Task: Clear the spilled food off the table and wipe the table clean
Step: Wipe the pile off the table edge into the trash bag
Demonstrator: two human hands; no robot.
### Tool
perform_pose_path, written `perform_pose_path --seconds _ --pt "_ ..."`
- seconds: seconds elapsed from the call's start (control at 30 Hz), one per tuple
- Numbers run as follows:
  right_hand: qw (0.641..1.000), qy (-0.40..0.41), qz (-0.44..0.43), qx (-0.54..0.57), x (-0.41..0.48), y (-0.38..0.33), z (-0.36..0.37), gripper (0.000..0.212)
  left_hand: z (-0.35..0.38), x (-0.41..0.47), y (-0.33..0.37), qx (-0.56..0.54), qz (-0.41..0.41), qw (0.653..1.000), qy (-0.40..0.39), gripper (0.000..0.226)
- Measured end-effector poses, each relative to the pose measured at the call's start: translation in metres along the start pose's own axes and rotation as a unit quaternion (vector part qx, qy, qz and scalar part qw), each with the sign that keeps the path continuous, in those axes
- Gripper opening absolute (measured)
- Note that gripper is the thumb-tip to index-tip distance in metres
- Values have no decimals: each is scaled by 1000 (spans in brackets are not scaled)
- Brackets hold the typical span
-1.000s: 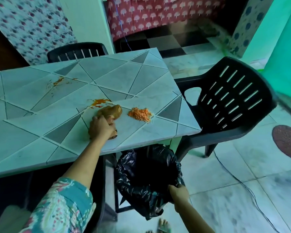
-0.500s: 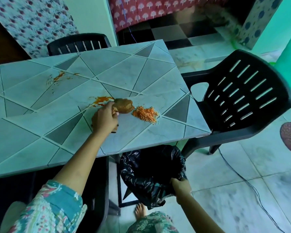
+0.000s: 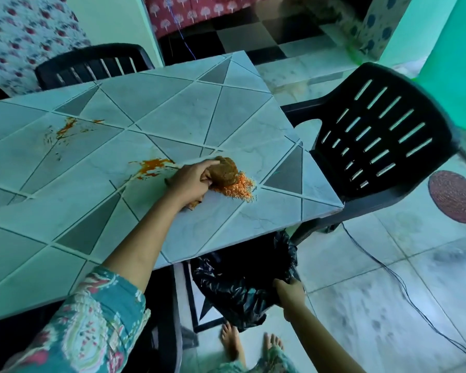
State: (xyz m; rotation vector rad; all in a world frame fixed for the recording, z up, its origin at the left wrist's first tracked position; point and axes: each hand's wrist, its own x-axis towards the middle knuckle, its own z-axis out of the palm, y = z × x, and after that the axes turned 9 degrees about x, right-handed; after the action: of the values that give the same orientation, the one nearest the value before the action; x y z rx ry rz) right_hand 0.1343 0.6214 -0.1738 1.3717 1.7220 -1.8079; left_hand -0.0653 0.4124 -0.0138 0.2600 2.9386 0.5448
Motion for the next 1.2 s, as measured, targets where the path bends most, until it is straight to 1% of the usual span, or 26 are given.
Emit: perform_pose_path --seconds 0.13,0.23,0.37,0.47,0.53,0.57,0.63,0.7,0.77,0.83,0.87,0.93,1.0,1.1,1.2 --pt "1000 -5 4 -2 2 -1 -1 24 4 -27 15 7 36 999 -31 56" --pt "1000 -12 -3 -14 1 -3 -4 18 10 -54 25 -30 46 998 -43 58" --pt "999 -11 -15 -46 -1 -7 -8 16 18 -84 30 -2 63 997 -53 63" --pt "998 -5 -15 -57 -2 -8 -11 12 17 -107 35 -6 76 992 -104 66" --pt "998 -4 -14 -55 -3 -10 -14 13 10 -119 37 -23 87 989 -119 68" --pt "998 -6 -13 -54 -3 -10 -15 14 4 -122 37 -48 83 990 -107 67" --pt "998 -17 -11 -53 -3 -10 -17 15 -8 -120 33 -89 47 994 -46 62" --pt "998 -22 -13 -58 -3 -9 -19 15 -16 -111 24 -53 -4 999 3 56" --pt "998 -20 -15 -61 -4 -8 -22 12 -16 -106 17 -1 -52 999 10 53" --pt "998 -18 -20 -62 -5 -5 -24 10 -5 -110 18 -15 -77 997 1 53" --pt "997 -20 -25 -65 -7 -5 -25 12 3 -113 20 -21 -80 997 5 53" --pt "997 -23 -24 -67 -9 -5 -26 15 17 -121 30 0 -72 997 32 55" --pt "997 -26 -16 -67 -10 -7 -26 17 28 -129 40 22 -57 997 53 56" --pt "998 -32 -10 -57 -10 -7 -25 19 41 -145 53 38 -16 997 60 60" --pt "998 -35 -2 -53 -7 -5 -25 24 43 -158 63 -3 32 998 48 61"
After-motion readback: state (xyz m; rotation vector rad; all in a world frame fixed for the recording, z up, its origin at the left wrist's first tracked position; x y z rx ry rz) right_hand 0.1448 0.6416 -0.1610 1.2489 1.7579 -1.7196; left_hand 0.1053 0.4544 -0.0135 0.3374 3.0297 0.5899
